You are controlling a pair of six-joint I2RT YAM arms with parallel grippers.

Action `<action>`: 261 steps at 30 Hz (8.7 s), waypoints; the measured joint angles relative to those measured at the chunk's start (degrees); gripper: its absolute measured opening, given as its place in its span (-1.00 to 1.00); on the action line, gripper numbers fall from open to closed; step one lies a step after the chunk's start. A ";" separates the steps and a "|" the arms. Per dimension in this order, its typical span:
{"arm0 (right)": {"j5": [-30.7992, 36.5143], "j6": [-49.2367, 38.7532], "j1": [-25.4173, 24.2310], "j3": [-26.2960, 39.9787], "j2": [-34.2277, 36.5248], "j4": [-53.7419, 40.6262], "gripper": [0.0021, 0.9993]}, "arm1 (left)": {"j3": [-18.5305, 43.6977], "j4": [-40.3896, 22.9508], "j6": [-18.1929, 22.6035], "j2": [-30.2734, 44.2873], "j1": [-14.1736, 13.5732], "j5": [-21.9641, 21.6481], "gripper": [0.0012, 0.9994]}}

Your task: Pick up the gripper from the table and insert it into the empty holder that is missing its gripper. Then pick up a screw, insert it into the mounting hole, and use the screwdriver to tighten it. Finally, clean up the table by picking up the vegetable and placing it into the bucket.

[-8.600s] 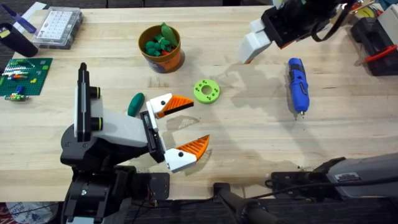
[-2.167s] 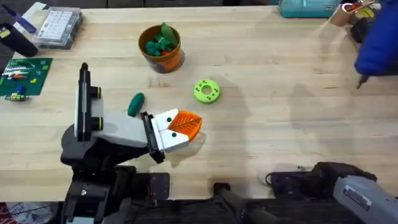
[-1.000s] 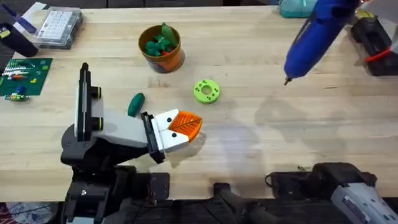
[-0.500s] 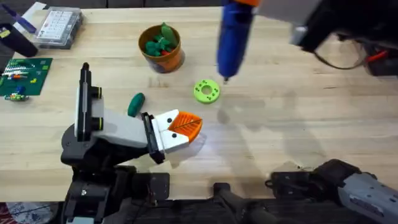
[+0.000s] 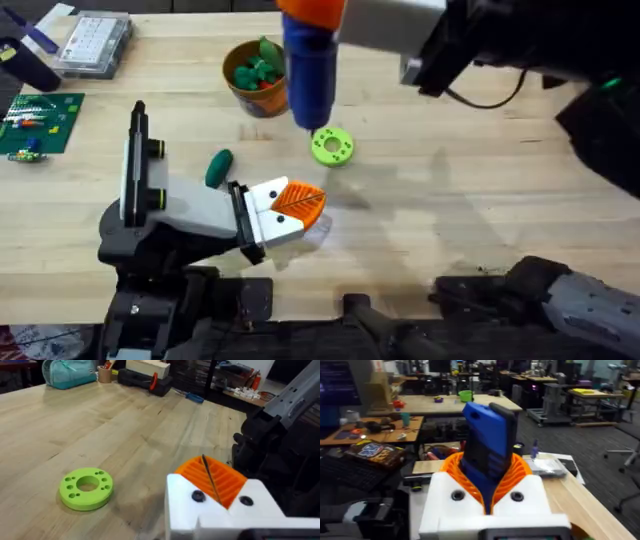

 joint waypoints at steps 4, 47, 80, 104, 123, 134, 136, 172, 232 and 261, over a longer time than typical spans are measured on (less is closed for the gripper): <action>0.03 -0.68 2.93 0.00 0.00 0.79 -0.95 | 0.00 -0.01 0.00 -0.01 0.00 0.00 -0.99; 5.59 -0.20 10.31 -6.43 3.52 11.29 -0.95 | 0.02 -0.03 3.46 -0.02 0.00 0.17 -0.99; 3.37 -2.68 12.82 -6.43 6.48 10.93 -0.95 | 0.02 -0.03 3.89 -0.01 0.00 0.20 -0.99; 2.53 -2.84 12.82 -6.43 8.74 10.59 -0.95 | 0.01 -0.03 3.90 -0.02 0.00 0.20 -0.99; 2.42 -3.02 12.82 -6.43 10.40 10.37 -0.95 | 0.01 -0.07 3.68 -0.01 0.11 0.40 -1.00; 2.36 -3.04 12.82 -6.43 10.40 10.29 -0.95 | 0.00 -0.07 3.72 -0.02 0.11 0.42 -1.00; 2.37 -3.04 12.82 -6.43 10.40 10.31 -0.95 | 0.02 -0.07 3.79 -0.01 0.11 0.42 -1.00; 5.72 -14.39 3.63 12.49 11.30 -22.55 -0.95 | 0.07 -0.07 3.91 -0.02 0.11 0.17 -1.00; 47.80 -82.09 -14.46 15.87 49.51 -26.36 0.99 | 0.07 -0.03 3.93 0.00 0.11 -0.07 -1.00; 49.15 -82.31 -13.32 15.96 49.51 -27.70 0.99 | 0.07 -0.03 3.93 -0.02 0.11 -0.07 -1.00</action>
